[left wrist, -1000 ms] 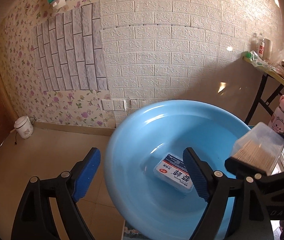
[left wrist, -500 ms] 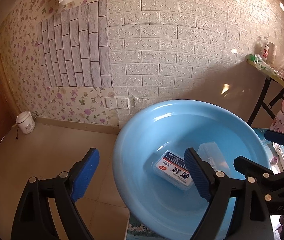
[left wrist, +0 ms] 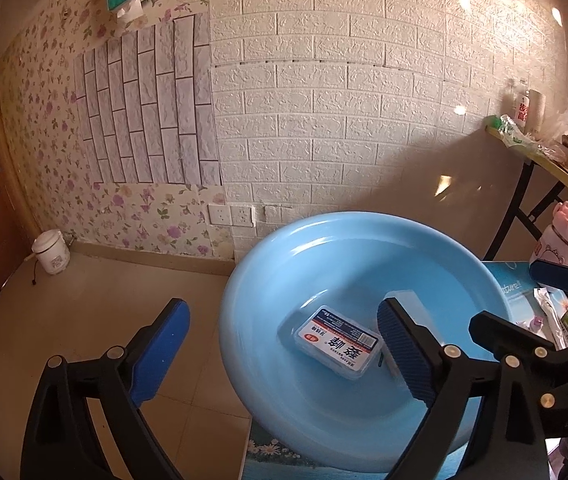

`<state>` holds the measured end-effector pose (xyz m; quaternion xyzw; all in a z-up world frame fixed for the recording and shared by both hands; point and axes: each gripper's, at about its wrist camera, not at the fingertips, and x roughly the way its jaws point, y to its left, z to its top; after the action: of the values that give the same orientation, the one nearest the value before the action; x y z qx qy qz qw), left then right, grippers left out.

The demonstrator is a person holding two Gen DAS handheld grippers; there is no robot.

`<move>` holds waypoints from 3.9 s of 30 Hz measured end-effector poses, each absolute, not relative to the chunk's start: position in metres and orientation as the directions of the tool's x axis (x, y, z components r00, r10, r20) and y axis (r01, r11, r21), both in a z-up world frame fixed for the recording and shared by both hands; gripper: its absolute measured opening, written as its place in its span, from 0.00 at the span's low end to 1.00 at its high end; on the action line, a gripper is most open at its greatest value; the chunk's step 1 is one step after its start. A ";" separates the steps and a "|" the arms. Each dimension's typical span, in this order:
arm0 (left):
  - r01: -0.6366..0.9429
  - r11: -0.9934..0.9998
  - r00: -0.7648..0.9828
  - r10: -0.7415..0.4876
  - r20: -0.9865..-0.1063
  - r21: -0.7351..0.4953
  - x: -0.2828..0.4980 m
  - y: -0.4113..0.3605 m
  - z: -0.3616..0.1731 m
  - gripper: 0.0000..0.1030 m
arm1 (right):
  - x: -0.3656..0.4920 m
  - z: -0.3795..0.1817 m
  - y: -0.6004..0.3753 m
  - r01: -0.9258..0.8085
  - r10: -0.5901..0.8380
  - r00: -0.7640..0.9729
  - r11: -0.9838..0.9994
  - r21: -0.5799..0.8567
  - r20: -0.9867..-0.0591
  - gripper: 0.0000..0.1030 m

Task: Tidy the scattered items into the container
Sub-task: 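Open the left gripper to drop the floss box in the basin while the right releases the toothpick box, then withdraw both grippers from the basin back over the table, then grasp the beige Face tissue pack with the left gripper while the right grasps the green-white can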

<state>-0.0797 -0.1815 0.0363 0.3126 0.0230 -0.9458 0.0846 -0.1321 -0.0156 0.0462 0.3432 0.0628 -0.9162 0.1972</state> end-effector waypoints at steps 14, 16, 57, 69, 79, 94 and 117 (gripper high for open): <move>0.148 -0.989 -0.813 -0.109 -0.572 -0.021 -0.056 -0.154 0.060 0.99 | -0.101 0.068 0.023 0.361 -0.336 -0.722 -0.929 0.085 -0.605 1.00; 0.140 -0.990 -0.816 -0.103 -0.569 -0.023 -0.053 -0.149 0.062 1.00 | -0.091 0.070 0.031 0.357 -0.337 -0.753 -0.931 0.080 -0.566 1.00; -0.034 -0.994 -0.749 0.092 -0.656 -0.100 -0.005 0.048 -0.008 1.00 | 0.017 0.030 0.276 0.005 -0.056 -0.865 -0.995 0.103 -0.498 1.00; 0.040 -0.992 -0.703 0.059 -0.708 -0.123 -0.037 0.096 -0.049 1.00 | 0.002 -0.003 0.317 -0.077 0.012 -0.849 -0.992 0.103 -0.528 1.00; 0.144 -0.976 -0.682 0.021 -0.731 -0.162 -0.068 0.125 -0.067 1.00 | -0.021 -0.013 0.339 -0.102 0.038 -0.830 -0.991 0.084 -0.557 1.00; 0.158 -0.987 -0.677 -0.107 -0.728 -0.001 -0.087 0.148 -0.081 0.59 | -0.074 -0.042 0.341 -0.072 -0.003 -0.760 -0.993 0.089 -0.650 1.00; -0.001 -0.997 -0.731 0.051 -0.681 -0.074 -0.066 0.108 -0.061 0.43 | -0.118 -0.070 0.314 -0.008 -0.046 -0.691 -0.997 0.071 -0.722 0.76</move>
<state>-0.0655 0.1078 -0.0614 0.3665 0.0343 -0.9297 -0.0141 -0.1180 0.3144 -0.0702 0.3932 -0.0344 -0.9187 0.0102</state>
